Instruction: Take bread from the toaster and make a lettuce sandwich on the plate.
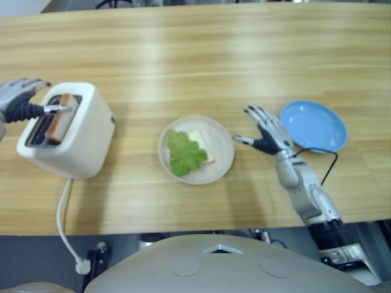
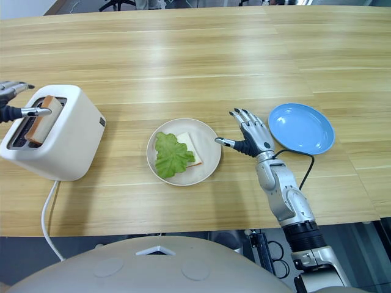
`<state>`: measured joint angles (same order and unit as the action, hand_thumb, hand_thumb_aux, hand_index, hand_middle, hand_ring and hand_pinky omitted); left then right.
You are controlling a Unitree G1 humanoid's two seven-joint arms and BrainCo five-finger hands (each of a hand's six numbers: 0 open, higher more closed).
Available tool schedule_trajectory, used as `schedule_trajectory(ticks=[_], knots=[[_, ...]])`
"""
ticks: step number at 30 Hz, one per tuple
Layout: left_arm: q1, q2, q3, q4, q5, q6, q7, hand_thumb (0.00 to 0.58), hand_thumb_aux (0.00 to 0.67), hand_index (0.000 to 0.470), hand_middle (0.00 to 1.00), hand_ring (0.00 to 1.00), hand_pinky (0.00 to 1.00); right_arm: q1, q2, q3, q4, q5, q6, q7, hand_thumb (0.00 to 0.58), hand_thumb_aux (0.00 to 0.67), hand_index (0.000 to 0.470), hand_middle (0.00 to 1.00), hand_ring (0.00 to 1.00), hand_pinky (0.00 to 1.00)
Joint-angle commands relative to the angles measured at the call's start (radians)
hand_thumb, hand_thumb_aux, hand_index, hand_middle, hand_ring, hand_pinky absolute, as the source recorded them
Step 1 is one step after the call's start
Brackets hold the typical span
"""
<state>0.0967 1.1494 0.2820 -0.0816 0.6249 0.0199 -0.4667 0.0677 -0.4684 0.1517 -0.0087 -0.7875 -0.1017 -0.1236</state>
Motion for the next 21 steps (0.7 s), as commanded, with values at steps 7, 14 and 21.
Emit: schedule_trajectory(ticks=[7,14,21], knots=[[0.038,-0.006,-0.020,-0.017,-0.004,0.005,-0.058,0.000,0.000,0.000,0.00,0.00,0.00,-0.005,-0.006,0.003,0.018,0.010,0.002,-0.013,0.000,0.000,0.000,0.00,0.00,0.00],[0.061,-0.008,-0.003,-0.031,-0.001,0.003,-0.053,0.503,0.426,0.292,0.00,0.00,0.00,0.000,-0.011,0.003,0.020,0.012,0.001,-0.012,0.000,0.000,0.000,0.00,0.00,0.00],[0.025,-0.023,0.028,-0.065,-0.011,-0.022,0.018,0.580,0.670,0.460,0.67,0.67,0.67,-0.002,-0.011,0.008,0.029,0.010,0.001,-0.012,0.000,0.000,0.000,0.00,0.00,0.00]])
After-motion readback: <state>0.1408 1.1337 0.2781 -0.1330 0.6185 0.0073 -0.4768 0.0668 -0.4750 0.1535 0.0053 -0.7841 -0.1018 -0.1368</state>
